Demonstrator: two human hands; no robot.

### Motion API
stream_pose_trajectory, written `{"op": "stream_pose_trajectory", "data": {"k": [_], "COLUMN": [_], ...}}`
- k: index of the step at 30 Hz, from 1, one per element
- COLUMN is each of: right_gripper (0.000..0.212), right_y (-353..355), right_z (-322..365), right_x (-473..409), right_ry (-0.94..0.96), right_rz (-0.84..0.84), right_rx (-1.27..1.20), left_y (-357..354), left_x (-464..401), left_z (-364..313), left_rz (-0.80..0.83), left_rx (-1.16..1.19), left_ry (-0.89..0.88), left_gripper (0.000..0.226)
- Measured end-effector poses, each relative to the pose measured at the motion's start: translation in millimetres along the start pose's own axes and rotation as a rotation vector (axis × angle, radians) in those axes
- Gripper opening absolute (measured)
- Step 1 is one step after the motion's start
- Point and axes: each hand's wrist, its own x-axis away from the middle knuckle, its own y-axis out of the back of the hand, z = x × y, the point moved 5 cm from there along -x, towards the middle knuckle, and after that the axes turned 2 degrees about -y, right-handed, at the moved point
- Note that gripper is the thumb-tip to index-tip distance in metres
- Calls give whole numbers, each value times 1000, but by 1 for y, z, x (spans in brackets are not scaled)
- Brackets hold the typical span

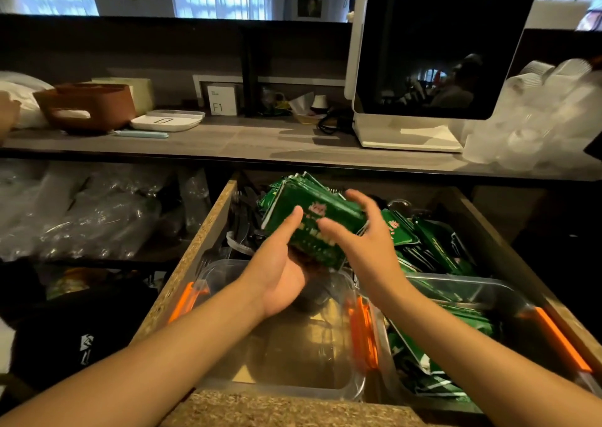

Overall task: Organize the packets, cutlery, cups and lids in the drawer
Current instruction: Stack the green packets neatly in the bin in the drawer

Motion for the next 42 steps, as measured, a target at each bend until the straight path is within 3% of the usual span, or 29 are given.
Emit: {"op": "stream_pose_trajectory", "data": {"k": [3,6,7,10,14,18,19,23,25,29,33,36,37,39,42], "right_gripper": [53,38,39,69,67,64,59,49,49,67,10,23,21,4,8], "right_y": [-6,-4,-3,-2,-16,-28,-27,-14,-11,-23,-34,-33,-31,-23,-4], "right_z": [-4,4,4,7,8,11,14,14,9,6,4,-4,-2,2,7], "right_x": [-5,-8,-10,-11,-2,6,5,-3,-3,4,11,10,8,4,-3], "right_ry": [-72,-112,-133,-246,-231,-124,-100,-54,-89,-167,-169,-201,-220,-262,-318], "right_rz": [97,217,238,186,106,107,86,3,0,137,398,454,445,482,484], "right_rx": [166,229,184,42,-27,69,118,182,162,56,55,69,60,5,-103], "left_y": [17,19,15,8,4,8,8,2,-2,9,25,29,28,29,31], "left_x": [-5,-5,-4,-5,-5,-4,-4,1,5,0,-5,-6,-5,-6,-11], "left_z": [-3,-6,-6,0,9,10,10,8,6,4,-9,-13,-14,-19,-32], "left_rz": [-171,-238,-228,-164,-113,-118,-110,-76,-52,-194,-352,-339,-328,-332,-275], "left_rx": [-124,-247,-279,-355,-386,-449,-463,-580,-598,-430,-300,-244,-227,-207,-276], "left_ry": [-57,-117,-130,-123,-130,-166,-169,-217,-213,-191,-238,-242,-237,-243,-275], "left_gripper": [52,93,95,73,67,86,83,24,19,40,90,115,111,80,48]}}
